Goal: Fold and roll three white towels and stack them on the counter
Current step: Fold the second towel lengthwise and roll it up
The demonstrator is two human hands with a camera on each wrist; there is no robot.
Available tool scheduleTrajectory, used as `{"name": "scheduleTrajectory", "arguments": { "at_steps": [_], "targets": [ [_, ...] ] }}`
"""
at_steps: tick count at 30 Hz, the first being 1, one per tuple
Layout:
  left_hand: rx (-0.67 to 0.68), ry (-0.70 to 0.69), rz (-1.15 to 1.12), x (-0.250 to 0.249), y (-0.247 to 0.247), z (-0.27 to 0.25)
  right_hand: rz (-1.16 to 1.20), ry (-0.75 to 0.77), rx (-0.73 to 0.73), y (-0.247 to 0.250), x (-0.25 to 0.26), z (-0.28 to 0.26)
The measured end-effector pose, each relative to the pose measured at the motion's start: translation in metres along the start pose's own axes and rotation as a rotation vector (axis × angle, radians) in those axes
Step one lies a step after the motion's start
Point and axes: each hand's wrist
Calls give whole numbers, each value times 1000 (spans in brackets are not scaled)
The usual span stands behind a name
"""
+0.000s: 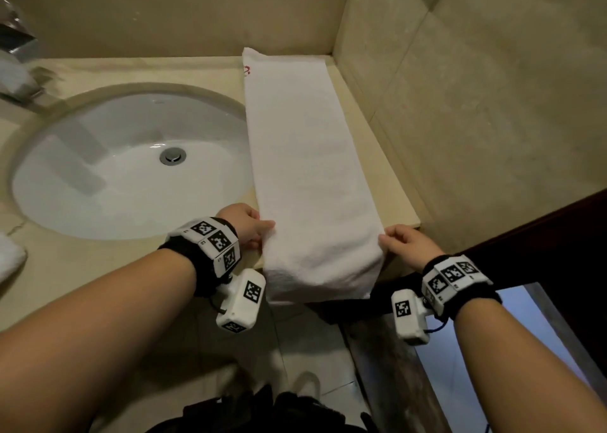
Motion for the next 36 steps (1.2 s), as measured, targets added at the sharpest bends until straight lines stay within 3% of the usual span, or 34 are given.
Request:
{"name": "scheduleTrajectory", "arguments": {
  "at_steps": [3,6,15,19,27,31,36],
  "targets": [
    [-85,-62,132,4,-5,-4,44,20,-46,0,-8,1],
    [-117,-57,91,8,-9,-4,27,36,-119,0,-13,3],
    [-216,-42,54,15,-18,-7,-107,39,-20,-3,-31,3],
    [-178,-57,124,17,-16,-14,-63,75,0,10,-25,3],
    [-265,-250,573,-30,23,-3,45,275,-6,32,58,53],
    [-252,-351,678,-80,50,40,22,333,-57,41,101,111],
    [-292,-443,857,-148,84,130,-76,319,-54,49,152,204]
  ]
}}
Point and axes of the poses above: each hand's wrist, its own z-axis towards the middle knuckle, its own y-axis out of the back of the hand, x = y × z, and after that the axes turned 3 degrees about y, right-handed
